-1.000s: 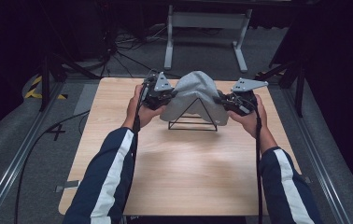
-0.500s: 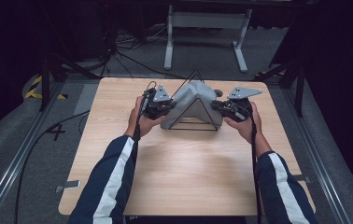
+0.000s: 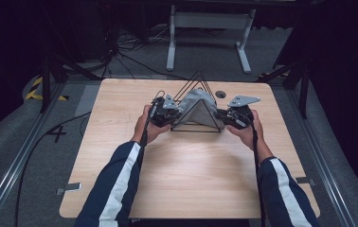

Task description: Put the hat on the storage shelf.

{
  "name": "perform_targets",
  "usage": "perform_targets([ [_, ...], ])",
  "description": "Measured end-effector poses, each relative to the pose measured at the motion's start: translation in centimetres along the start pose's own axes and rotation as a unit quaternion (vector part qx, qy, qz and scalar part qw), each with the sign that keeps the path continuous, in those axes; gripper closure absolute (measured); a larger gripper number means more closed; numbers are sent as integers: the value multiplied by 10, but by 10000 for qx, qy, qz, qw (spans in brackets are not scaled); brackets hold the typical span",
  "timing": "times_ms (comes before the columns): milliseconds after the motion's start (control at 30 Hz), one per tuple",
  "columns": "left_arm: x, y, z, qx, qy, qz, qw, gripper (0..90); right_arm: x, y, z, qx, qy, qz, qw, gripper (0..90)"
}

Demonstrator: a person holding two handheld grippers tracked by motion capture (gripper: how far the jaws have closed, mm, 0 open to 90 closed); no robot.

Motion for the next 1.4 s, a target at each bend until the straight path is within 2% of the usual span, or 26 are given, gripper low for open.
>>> perform_targets([
  [67, 3, 1, 0, 11, -15, -53, 10000, 791, 2, 3, -2, 6, -89, -106, 9999, 841],
  [133, 5, -1, -1, 23, -74, 4, 10000, 767, 3, 3, -3, -6, -117, -134, 9998, 846],
  [300, 11, -14, -4, 60, -92, -23, 9999, 683, 5, -2, -3, 48, -135, -164, 9998, 840],
  [433, 13, -29, -4, -25, 42, -40, 10000, 607, 5, -10, -5, 84, -209, -210, 9995, 831],
  [500, 13, -38, -3, 12, 54, -60, 10000, 572, 6, -14, -6, 83, -249, -258, 9993, 818],
  [567, 15, -46, 0, 1, 173, -99, 9998, 545, 7, -20, -8, 127, -259, -330, 9990, 794],
  [833, 24, -77, 7, -199, 372, -269, 9987, 416, 11, -41, -14, 144, -389, -415, 9983, 763],
  [1100, 41, -95, 8, -299, 380, -431, 9979, 378, 18, -55, -20, 107, -422, -577, 9974, 727],
  [1300, 58, -105, 12, -220, 377, -588, 9973, 352, 27, -64, -23, 134, -427, -648, 9969, 695],
  [1400, 65, -110, 14, -215, 450, -647, 9967, 343, 33, -67, -23, 127, -373, -749, 9964, 658],
])
Point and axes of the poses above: each handheld gripper's, and its own axes: y roughly forward along the jaws, x roughly out of its underside, z roughly to its right, the point moved 1 cm from there along y, roughly forward along the jaws, and after that the axes turned 4 degrees about -x, right-handed, at the moved point
